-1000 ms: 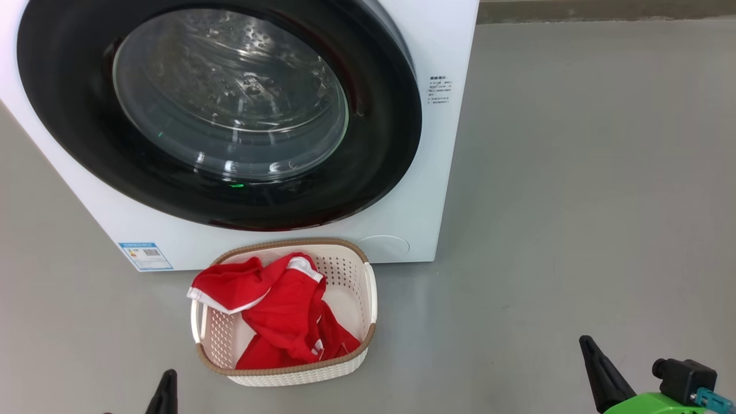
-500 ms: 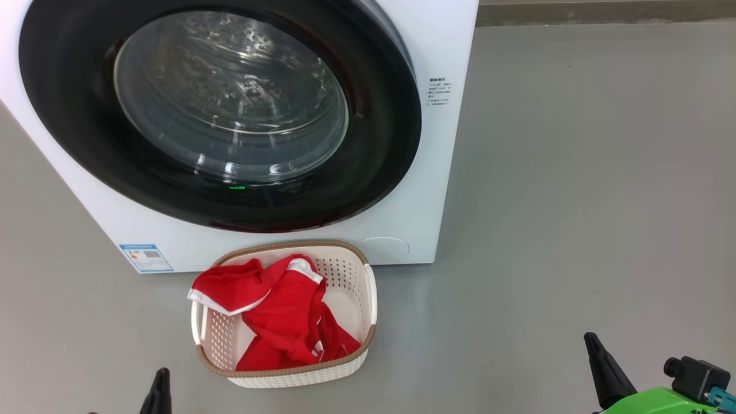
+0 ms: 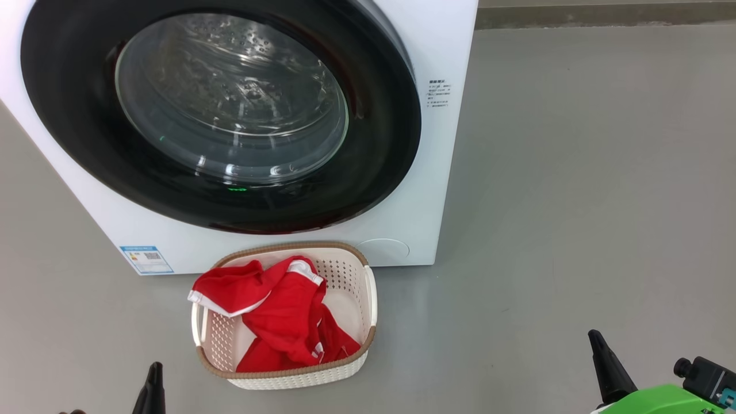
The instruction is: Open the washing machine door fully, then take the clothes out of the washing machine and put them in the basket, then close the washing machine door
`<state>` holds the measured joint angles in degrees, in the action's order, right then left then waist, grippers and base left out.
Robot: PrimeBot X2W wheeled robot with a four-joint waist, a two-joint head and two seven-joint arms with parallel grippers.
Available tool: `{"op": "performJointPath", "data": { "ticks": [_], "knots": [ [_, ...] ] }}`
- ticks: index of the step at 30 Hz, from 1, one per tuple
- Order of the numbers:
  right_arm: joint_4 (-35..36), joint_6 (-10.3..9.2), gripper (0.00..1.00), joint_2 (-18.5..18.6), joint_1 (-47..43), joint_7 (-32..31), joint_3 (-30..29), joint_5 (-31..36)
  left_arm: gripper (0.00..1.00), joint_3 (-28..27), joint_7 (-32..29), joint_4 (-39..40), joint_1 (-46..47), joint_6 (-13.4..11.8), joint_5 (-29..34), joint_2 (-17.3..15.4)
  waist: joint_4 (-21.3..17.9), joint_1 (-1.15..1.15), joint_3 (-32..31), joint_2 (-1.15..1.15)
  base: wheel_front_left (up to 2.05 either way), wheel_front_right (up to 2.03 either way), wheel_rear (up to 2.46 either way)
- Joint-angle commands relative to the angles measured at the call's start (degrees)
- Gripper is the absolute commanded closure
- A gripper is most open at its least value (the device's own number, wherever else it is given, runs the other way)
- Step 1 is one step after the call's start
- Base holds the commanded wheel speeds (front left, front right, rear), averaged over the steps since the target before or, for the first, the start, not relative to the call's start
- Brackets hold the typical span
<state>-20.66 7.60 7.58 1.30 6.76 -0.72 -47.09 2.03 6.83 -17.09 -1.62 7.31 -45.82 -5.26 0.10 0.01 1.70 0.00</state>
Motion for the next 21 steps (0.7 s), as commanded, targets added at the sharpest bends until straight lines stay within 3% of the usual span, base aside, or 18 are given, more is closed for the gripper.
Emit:
{"op": "performJointPath", "data": {
  "ticks": [1, 21],
  "knots": [
    [1.74, -0.04, 1.00, 0.33, 2.32, -0.33, -0.01, -1.67, 1.00, -1.27, -0.33, 1.54, 2.49, 0.07, -1.50, -0.53, 0.00, -0.01, -0.02, 0.00, 0.00, 0.00, 0.00],
    [3.02, -0.06, 1.00, -0.98, 2.99, -3.73, -1.54, -13.01, 1.00, -3.02, -3.60, 1.94, 3.87, 0.10, -13.36, 0.12, -0.03, -0.01, -0.42, 0.00, 0.00, 0.00, 0.00]
  ]
}}
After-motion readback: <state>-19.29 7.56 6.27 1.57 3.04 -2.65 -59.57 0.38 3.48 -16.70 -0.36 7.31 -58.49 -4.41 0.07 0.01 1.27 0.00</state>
